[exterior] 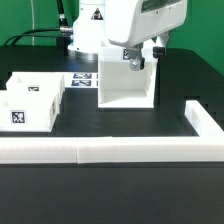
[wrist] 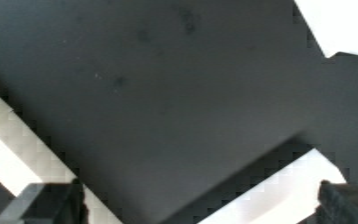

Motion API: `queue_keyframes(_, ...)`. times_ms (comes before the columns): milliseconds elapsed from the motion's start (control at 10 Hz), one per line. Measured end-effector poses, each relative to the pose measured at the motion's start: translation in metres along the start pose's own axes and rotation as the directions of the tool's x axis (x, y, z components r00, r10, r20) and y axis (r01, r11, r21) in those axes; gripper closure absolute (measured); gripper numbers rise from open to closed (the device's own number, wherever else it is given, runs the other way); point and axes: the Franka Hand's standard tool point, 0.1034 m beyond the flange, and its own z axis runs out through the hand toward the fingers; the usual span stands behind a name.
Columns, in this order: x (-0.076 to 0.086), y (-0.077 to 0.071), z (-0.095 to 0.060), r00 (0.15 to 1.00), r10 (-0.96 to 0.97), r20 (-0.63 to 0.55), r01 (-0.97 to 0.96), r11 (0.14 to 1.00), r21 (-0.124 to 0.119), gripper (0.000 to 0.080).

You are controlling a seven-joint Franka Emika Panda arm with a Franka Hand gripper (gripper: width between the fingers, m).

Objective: Assemble drawer

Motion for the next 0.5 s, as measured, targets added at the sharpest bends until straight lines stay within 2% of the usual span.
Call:
queue_keyframes(200, -0.012, -0.017, -0.012, 0.994, 0.108, -0.036, -0.109, 0.993, -0.039, 0.0150)
queue_keyframes(400, -0.024, -0.044, -0.020, 0.969, 0.239, -0.062, -0.242, 0.969, -0.055, 0.0150)
queue_keyframes(500, -0.029, -0.052, -0.021, 0.961, 0.270, -0.065, -0.274, 0.960, -0.056, 0.0150)
